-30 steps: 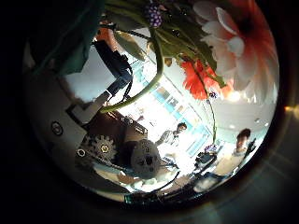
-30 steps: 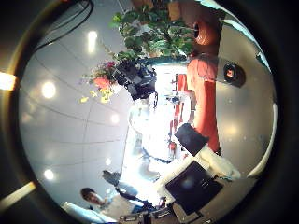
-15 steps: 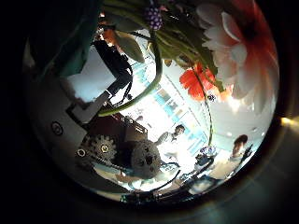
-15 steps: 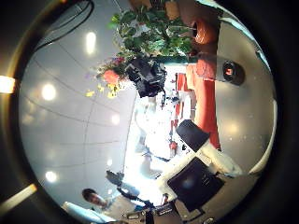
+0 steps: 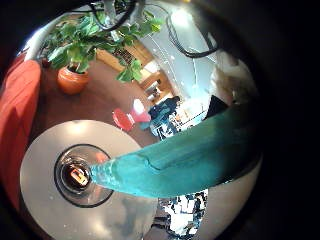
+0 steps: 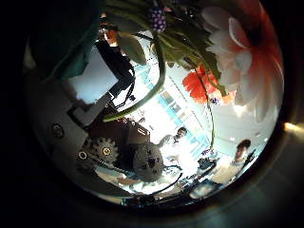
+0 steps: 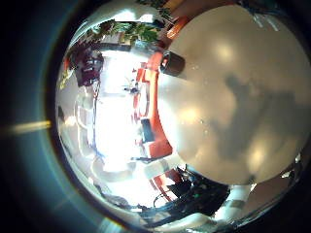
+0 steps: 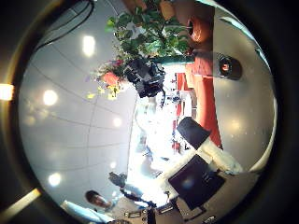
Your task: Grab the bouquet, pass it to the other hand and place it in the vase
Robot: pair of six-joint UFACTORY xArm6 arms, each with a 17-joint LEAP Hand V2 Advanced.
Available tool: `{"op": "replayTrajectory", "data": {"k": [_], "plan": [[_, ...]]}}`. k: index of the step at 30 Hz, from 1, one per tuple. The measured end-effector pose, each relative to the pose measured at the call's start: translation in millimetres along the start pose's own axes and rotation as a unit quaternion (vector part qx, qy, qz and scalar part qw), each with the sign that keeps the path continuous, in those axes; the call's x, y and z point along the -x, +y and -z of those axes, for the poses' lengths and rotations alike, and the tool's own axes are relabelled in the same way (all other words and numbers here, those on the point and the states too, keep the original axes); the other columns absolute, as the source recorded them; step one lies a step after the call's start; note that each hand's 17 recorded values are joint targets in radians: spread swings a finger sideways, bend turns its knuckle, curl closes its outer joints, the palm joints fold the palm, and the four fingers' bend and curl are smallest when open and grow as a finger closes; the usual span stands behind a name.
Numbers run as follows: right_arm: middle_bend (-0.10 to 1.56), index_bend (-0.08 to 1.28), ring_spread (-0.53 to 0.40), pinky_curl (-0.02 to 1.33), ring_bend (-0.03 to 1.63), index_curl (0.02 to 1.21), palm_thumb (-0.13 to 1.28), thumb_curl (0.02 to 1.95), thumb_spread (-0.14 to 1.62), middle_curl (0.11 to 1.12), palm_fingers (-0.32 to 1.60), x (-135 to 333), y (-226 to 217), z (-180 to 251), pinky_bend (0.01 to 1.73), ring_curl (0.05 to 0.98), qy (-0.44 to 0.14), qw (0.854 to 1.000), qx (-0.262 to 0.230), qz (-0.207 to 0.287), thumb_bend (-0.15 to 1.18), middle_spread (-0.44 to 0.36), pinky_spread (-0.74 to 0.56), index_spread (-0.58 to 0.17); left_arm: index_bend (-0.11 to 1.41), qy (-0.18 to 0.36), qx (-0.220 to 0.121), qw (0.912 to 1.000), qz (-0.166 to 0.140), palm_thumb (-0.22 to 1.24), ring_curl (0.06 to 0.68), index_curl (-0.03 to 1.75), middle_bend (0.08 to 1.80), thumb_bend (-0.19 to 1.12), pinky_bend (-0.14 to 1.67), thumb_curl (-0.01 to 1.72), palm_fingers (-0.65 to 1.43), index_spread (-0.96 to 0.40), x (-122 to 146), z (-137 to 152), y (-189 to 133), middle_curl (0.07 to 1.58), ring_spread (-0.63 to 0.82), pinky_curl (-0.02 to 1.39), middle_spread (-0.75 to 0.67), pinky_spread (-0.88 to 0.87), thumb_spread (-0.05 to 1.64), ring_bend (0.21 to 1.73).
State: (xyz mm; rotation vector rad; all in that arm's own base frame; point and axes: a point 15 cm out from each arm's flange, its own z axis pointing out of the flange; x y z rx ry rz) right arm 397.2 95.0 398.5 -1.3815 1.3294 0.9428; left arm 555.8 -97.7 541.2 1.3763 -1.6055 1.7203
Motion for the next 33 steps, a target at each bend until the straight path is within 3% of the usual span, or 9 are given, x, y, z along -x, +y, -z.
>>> {"op": "replayTrajectory", "data": {"k": [21, 25, 26, 27, 28, 29, 31, 33], "plan": [[0.27, 0.17, 0.119, 0.25, 0.63, 0.29, 0.75, 0.52, 1.03, 0.35, 0.2, -0.5, 1.4, 2.2, 0.75, 0.214, -0.003, 1.0, 0.0, -0.001, -0.02, 0.013, 0.47, -0.31, 0.46, -0.005, 0.008, 0.9999, 0.006, 1.07, 0.55, 1.5, 1.01, 0.07, 1.07, 1.0, 1.01, -0.71, 22.2, -5.5, 6.8, 1.13, -0.41, 1.17, -0.6, -0.68, 1.17, 1.53], [0.26, 0.17, 0.109, 0.24, 0.62, 0.3, 0.75, 0.52, 1.03, 0.35, 0.21, -3.4, 0.6, 3.0, 0.74, 0.211, -0.004, 1.0, -0.001, -0.005, -0.02, 0.013, 0.47, -0.31, 0.39, 0.005, 0.004, 0.9999, 0.011, 0.92, 0.527, 1.5, 0.98, -0.05, 1.04, 0.93, 0.98, -0.69, 32.0, -8.8, 1.1, 1.12, -0.41, 1.11, -0.59, -0.69, 1.08, 1.47], [0.26, 0.17, 0.108, 0.24, 0.62, 0.3, 0.75, 0.52, 1.03, 0.35, 0.21, -4.9, 0.4, 2.9, 0.74, 0.21, -0.005, 1.0, 0.0, -0.007, -0.02, 0.013, 0.47, -0.311, 0.37, 0.007, 0.006, 0.9999, 0.011, 0.88, 0.519, 1.49, 0.99, -0.07, 1.02, 0.91, 0.94, -0.69, 35.0, -9.8, 0.7, 1.11, -0.42, 1.09, -0.59, -0.69, 1.07, 1.43], [0.26, 0.17, 0.107, 0.24, 0.62, 0.3, 0.75, 0.52, 1.03, 0.35, 0.22, -4.9, 0.4, 2.9, 0.74, 0.209, -0.005, 1.0, 0.0, -0.007, -0.02, 0.013, 0.47, -0.311, 0.44, 0.01, 0.011, 0.9998, 0.011, 0.65, 0.494, 1.48, 0.94, -0.15, 0.6, 0.82, 0.07, -0.67, 37.5, -11.0, 2.9, 1.1, -0.33, 1.06, -0.55, -0.57, 1.02, 1.12], [0.26, 0.18, 0.106, 0.23, 0.62, 0.3, 0.75, 0.52, 1.03, 0.35, 0.22, -4.8, 0.5, 2.4, 0.74, 0.208, -0.005, 1.0, 0.001, -0.007, -0.02, 0.013, 0.47, -0.312, 0.47, 0.017, 0.02, 0.9996, 0.01, 0.58, 0.524, 1.46, 0.8, -0.15, 0.54, 0.79, -0.17, -0.66, 39.6, -13.2, 7.5, 1.08, -0.22, 1.07, -0.48, -0.48, 1.01, 1.07], [0.26, 0.17, 0.105, 0.23, 0.61, 0.3, 0.75, 0.52, 1.03, 0.35, 0.22, -4.7, 0.5, 2.4, 0.73, 0.208, -0.005, 1.0, 0.001, -0.007, -0.02, 0.013, 0.47, -0.309, 0.31, 0.025, 0.031, 0.9991, 0.016, 0.44, 0.423, 1.38, 0.5, -0.14, 0.43, 0.72, -0.39, -0.58, 43.6, -15.2, 13.9, 0.98, 0.01, 1.01, -0.26, -0.3, 0.98, 0.96], [0.26, 0.18, 0.105, 0.23, 0.61, 0.31, 0.75, 0.52, 1.03, 0.35, 0.24, -5.1, 0.8, 2.6, 0.73, 0.207, -0.005, 1.0, 0.001, -0.007, -0.02, 0.007, 0.47, -0.305, 0.04, 0.043, 0.054, 0.997, 0.035, 0.28, 0.308, 1.26, 0.31, -0.12, 0.34, 0.63, -0.45, -0.46, 52.3, -14.5, 24.7, 0.87, 0.2, 0.92, -0.04, -0.07, 0.95, 0.87], [0.26, 0.18, 0.099, 0.22, 0.61, 0.31, 0.73, 0.51, 1.03, 0.35, 0.24, -5.1, 1.0, 2.6, 0.72, 0.206, -0.006, 1.0, 0.001, -0.006, -0.03, 0.004, 0.47, -0.304, -0.02, 0.057, 0.076, 0.9936, 0.061, 0.21, 0.261, 1.15, 0.21, -0.09, 0.29, 0.57, -0.41, -0.34, 64.2, -9.0, 34.0, 0.78, 0.33, 0.84, 0.16, 0.13, 0.93, 0.81]]}}
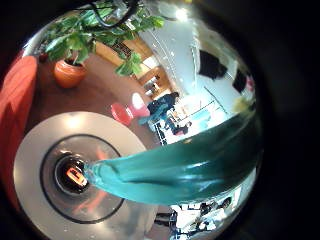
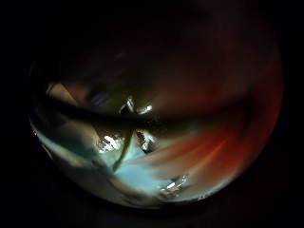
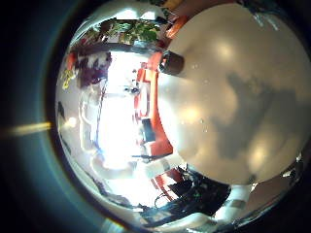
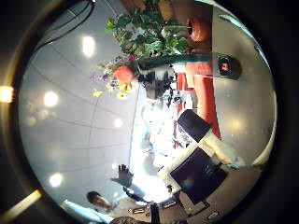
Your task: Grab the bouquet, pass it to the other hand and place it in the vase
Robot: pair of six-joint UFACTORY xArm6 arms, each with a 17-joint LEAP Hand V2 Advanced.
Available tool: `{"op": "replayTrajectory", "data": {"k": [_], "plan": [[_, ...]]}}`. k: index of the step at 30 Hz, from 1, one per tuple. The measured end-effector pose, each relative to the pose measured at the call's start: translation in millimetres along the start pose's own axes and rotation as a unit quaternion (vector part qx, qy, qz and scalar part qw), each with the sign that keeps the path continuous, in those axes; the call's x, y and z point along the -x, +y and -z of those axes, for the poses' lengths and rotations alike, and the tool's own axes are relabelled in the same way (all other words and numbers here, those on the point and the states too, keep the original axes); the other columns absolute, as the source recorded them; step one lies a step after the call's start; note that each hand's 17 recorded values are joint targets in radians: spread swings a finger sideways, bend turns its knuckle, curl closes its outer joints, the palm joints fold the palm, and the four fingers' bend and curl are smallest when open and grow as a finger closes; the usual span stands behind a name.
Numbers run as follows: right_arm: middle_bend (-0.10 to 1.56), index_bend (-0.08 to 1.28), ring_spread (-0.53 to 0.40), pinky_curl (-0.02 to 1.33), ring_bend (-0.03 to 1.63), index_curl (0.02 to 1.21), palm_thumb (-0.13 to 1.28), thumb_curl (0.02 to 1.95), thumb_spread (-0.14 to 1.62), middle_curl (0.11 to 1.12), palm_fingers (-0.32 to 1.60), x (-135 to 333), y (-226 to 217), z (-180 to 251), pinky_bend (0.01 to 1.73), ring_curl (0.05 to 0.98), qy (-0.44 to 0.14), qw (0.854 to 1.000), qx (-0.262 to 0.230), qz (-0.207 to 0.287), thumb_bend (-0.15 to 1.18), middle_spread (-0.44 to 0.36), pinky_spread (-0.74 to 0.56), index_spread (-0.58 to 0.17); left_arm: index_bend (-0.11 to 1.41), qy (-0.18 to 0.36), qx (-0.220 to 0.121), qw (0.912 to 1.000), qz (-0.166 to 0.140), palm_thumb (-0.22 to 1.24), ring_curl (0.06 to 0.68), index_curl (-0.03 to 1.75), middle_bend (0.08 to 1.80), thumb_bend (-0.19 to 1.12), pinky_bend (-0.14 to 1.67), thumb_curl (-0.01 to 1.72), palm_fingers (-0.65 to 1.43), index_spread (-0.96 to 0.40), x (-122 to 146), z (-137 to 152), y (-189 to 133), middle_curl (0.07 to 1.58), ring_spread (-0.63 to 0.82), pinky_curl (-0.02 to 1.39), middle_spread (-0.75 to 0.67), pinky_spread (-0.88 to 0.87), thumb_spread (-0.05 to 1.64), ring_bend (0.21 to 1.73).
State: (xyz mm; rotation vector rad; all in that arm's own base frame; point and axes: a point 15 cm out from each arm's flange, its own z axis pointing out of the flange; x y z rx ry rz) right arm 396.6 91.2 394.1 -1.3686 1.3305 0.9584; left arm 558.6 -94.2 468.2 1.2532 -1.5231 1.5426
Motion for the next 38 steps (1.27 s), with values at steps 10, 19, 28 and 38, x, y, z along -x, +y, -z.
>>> {"op": "replayTrajectory", "data": {"k": [10, 19, 28, 38], "plan": [[0.25, 0.18, 0.088, 0.2, 0.6, 0.32, 0.69, 0.5, 1.04, 0.35, 0.28, 1.8, 0.9, 0.1, 0.69, 0.204, 0.001, 1.0, 0.0, 0.001, -0.02, -0.01, 0.47, -0.305, 0.02, -0.032, 0.015, 0.9965, 0.076, 0.12, 0.18, 0.64, 0.14, -0.04, 0.19, 0.43, -0.32, 0.07, 77.7, 65.3, 28.9, 0.49, 0.6, 0.59, 0.57, 0.59, 0.84, 0.62], [0.24, 0.18, 0.086, 0.18, 0.58, 0.33, 0.7, 0.5, 1.05, 0.36, 0.29, 21.2, 7.2, 2.2, 0.68, 0.201, 0.015, 1.0, -0.006, 0.012, -0.02, -0.004, 0.47, -0.301, 0.09, -0.006, 0.003, 0.999, 0.044, 0.12, 0.159, 0.37, 0.14, -0.04, 0.18, 0.38, -0.23, 0.17, 28.8, 128.8, 53.4, 0.33, 0.65, 0.45, 0.61, 0.64, 0.83, 0.53], [0.24, 0.18, 0.092, 0.17, 0.56, 0.33, 0.71, 0.49, 1.06, 0.36, 0.31, 24.9, 21.9, 3.4, 0.66, 0.199, 0.019, 1.0, -0.014, 0.015, -0.02, -0.033, 0.48, -0.299, 0.12, -0.004, 0.008, 0.9998, 0.018, 0.13, 0.156, 0.26, 0.15, -0.03, 0.18, 0.36, -0.18, 0.18, -21.7, 151.7, 100.8, 0.26, 0.66, 0.37, 0.6, 0.62, 0.84, 0.48], [0.25, 0.17, 0.101, 0.16, 0.54, 0.33, 0.73, 0.49, 1.05, 0.37, 0.32, 1.9, 46.0, 1.8, 0.65, 0.193, 0.05, 0.998, 0.018, 0.028, -0.02, -0.012, 0.48, -0.304, 0.14, -0.081, 0.021, 0.996, 0.032, 0.14, 0.159, 0.23, 0.16, -0.03, 0.18, 0.35, -0.14, 0.19, -26.4, 127.9, 159.7, 0.2, 0.66, 0.32, 0.59, 0.61, 0.85, 0.44]]}}
